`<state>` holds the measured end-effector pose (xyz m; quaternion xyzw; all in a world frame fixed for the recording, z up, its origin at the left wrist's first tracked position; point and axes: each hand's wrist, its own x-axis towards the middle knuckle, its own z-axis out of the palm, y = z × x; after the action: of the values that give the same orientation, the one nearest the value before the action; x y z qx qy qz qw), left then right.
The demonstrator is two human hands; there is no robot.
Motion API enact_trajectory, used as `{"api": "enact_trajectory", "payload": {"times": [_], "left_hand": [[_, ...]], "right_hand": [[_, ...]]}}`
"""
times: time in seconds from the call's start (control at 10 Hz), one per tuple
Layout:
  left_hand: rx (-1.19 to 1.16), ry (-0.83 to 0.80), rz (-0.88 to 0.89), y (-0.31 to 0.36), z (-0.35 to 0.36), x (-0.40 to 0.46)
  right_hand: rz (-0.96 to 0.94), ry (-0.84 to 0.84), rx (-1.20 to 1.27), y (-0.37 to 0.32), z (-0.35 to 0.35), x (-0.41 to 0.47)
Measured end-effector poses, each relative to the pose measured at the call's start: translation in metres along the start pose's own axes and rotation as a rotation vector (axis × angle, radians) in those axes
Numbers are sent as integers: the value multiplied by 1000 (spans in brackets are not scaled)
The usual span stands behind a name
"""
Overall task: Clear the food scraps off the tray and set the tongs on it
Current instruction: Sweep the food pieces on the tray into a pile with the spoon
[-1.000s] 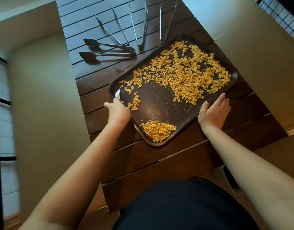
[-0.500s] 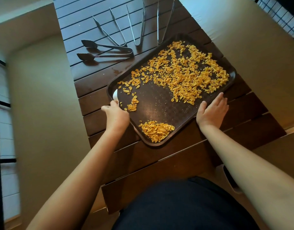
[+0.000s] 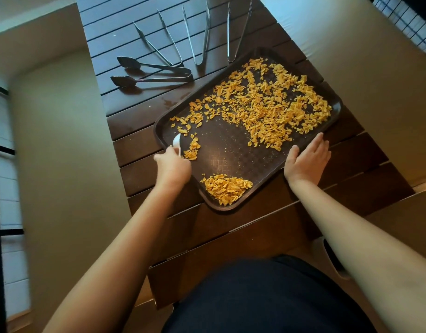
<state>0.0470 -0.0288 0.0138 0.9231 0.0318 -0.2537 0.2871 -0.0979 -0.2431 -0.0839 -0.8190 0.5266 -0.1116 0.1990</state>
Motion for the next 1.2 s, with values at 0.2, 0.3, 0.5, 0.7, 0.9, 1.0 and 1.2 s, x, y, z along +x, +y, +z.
{"api": "enact_trajectory", "payload": {"times": [0.2,0.3,0.5,0.7,0.9,1.0,1.2], "left_hand": [[320,186,254,1,-47,34],[404,156,289,0,-56,39],[633,35,285,0,-49,25],[706,-20,257,6,-36,11],[497,23,226,9,-37,10],[513,116,256,8,-39,8],[493,151,311,5,-41,16]], "right_hand": [[2,-1,-5,2,0,0],[2,4,-2,1,0,0],[4,2,5,1,-1,-1],[3,6,10,0,-1,0],[3,-6,10,-1,-2,0],[3,-9,7,0,-1,-1],[1,-2,9,-1,-2,-1]]}}
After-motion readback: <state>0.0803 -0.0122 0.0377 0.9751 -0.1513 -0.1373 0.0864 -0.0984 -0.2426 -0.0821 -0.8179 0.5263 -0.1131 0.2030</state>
